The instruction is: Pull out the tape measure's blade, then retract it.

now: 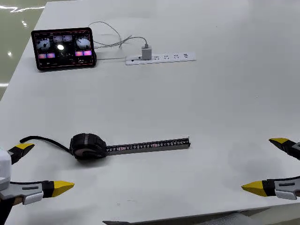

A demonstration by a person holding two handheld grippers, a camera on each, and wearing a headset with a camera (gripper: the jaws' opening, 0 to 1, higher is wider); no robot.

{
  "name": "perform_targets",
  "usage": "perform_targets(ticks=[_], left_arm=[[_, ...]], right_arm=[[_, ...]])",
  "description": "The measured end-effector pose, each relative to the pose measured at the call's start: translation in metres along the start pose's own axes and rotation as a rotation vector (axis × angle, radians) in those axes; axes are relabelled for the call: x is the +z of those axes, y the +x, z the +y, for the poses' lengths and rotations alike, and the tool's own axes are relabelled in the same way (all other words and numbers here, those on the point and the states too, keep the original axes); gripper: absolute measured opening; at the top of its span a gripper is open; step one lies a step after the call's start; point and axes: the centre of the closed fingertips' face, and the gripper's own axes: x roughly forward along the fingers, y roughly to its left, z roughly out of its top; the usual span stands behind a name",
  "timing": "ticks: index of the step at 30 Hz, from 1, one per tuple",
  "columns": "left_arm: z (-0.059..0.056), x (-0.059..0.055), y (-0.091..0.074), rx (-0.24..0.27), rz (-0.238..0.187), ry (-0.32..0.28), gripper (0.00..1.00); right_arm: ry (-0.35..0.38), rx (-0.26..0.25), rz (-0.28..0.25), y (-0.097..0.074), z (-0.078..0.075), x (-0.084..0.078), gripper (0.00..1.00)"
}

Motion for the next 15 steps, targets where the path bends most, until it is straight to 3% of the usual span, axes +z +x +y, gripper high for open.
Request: perform_targets(ticks=[6, 15], left_arm=[[0.0011, -0.0036, 0.0027, -0.009, 0.015, 0.006, 0.99], [0.0026, 0.0010, 0.0053, -0.012, 0.010, 0.014, 0.99]], right_arm=[[-0.004, -0.007, 0.010, -0.0008, -0.0040, -0.0018, 0.99], [-0.022, -0.003, 0.028, 0.0008, -0.0077, -0.0003, 0.99]])
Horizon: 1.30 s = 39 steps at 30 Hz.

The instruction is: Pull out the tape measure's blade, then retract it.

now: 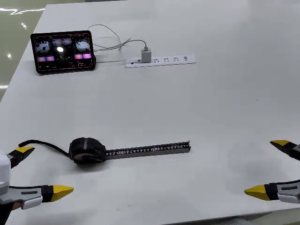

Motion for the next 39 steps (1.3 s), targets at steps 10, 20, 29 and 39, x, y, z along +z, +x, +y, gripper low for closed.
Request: perform_targets(ticks=[10, 20, 29, 39], left_arm=[[0.001, 0.005, 0.000, 0.000, -0.010, -0.005, 0.99], [0.000, 0.013, 0.005, 0.009, -0.022, -0.015, 0.99], [-0.015, 0.034, 0.013, -0.013, -0.041, -0.038, 0.99], [-0.018, 0.050, 0.018, 0.020, -0.017, -0.061, 0.99]], right_arm=[[-0.026, 0.017, 0.016, 0.003, 0.005, 0.003, 0.99], [-0.059, 0.010, 0.030, 0.000, 0.002, 0.012, 0.99], [-0.125, 0.062, 0.069, 0.003, -0.001, 0.026, 0.99], [-0.168, 0.073, 0.061, 0.006, -0.010, 0.047, 0.99]])
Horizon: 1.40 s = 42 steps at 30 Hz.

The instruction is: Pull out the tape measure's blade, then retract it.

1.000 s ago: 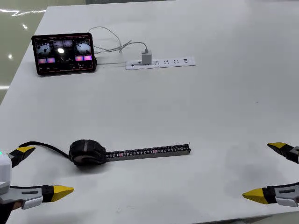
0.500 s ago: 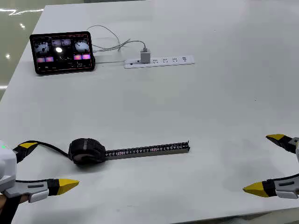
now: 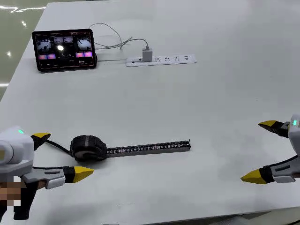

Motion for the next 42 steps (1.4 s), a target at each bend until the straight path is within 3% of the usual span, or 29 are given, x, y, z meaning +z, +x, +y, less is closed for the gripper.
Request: perform_targets(ticks=[2, 5, 7, 12, 23, 28, 32, 36, 40, 42], left_arm=[[0.001, 0.005, 0.001, 0.011, 0.006, -0.003, 0.99], [-0.001, 0.016, 0.003, 0.010, -0.018, -0.021, 0.99], [-0.003, 0.018, 0.006, 0.012, -0.008, -0.034, 0.99], [-0.012, 0.026, 0.013, -0.001, -0.028, -0.032, 0.99], [-0.024, 0.022, 0.032, 0.019, -0.029, -0.042, 0.99], [-0.018, 0.020, 0.037, 0.062, -0.039, -0.086, 0.99], [-0.005, 0.019, 0.038, 0.142, -0.047, -0.123, 0.99], [-0.005, 0.016, 0.041, 0.140, -0.046, -0.147, 0.99], [-0.007, 0.019, 0.042, 0.137, -0.073, -0.183, 0.99], [-0.004, 0.017, 0.043, 0.175, -0.074, -0.186, 0.99]], right_arm=[[-0.003, -0.006, 0.000, 0.001, -0.004, 0.005, 0.99], [-0.009, 0.001, 0.006, 0.003, -0.005, 0.010, 0.99], [-0.019, 0.010, 0.015, 0.006, -0.006, 0.014, 0.99], [-0.041, 0.029, 0.015, 0.014, -0.007, 0.025, 0.99], [-0.098, 0.079, 0.024, 0.032, -0.009, 0.050, 0.99], [-0.127, 0.110, 0.032, 0.045, -0.006, 0.058, 0.99], [-0.153, 0.133, 0.053, 0.056, -0.002, 0.057, 0.99], [-0.162, 0.147, 0.060, 0.061, -0.002, 0.059, 0.99], [-0.188, 0.160, 0.080, 0.067, -0.004, 0.062, 0.99], [-0.186, 0.170, 0.078, 0.069, -0.005, 0.066, 0.99]])
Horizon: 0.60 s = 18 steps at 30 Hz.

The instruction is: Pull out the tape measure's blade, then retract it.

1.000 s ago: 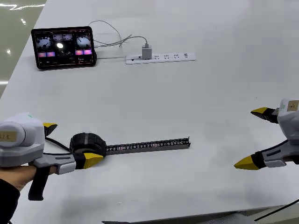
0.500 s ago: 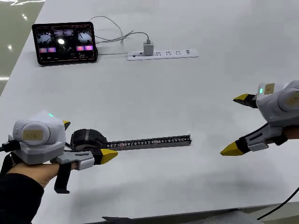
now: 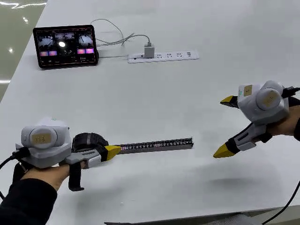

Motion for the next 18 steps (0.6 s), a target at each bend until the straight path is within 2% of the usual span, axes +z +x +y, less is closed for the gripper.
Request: perform_targets(ticks=[2, 4, 6, 7, 8, 9, 12, 15, 18], left_arm=[[0.006, -0.001, 0.001, 0.053, -0.009, 0.017, 0.99], [0.008, 0.000, 0.001, 0.082, -0.028, 0.013, 0.99], [0.009, 0.001, 0.003, 0.098, -0.051, -0.029, 0.99], [0.007, 0.005, 0.003, 0.092, -0.090, -0.075, 0.99], [0.006, 0.007, 0.004, 0.090, -0.108, -0.102, 0.99], [0.007, 0.006, 0.004, 0.097, -0.108, -0.120, 0.99], [0.012, 0.005, 0.004, 0.142, -0.109, -0.108, 0.99], [0.014, 0.010, 0.005, 0.147, -0.130, -0.099, 0.99], [0.017, 0.006, 0.010, 0.155, -0.121, -0.085, 0.99]], right_arm=[[0.009, 0.009, -0.014, 0.002, -0.002, 0.006, 0.99], [0.003, 0.014, -0.013, 0.006, -0.004, 0.009, 0.99], [-0.008, 0.023, -0.009, 0.010, -0.006, 0.012, 0.99], [-0.016, 0.028, -0.005, 0.012, -0.006, 0.013, 0.99], [-0.024, 0.032, 0.000, 0.014, -0.006, 0.014, 0.99], [-0.034, 0.038, 0.008, 0.016, -0.006, 0.014, 0.99], [-0.066, 0.049, 0.028, 0.022, -0.005, 0.014, 0.99], [-0.084, 0.070, 0.043, 0.029, -0.003, 0.015, 0.99], [-0.098, 0.084, 0.061, 0.038, -0.002, 0.012, 0.99]])
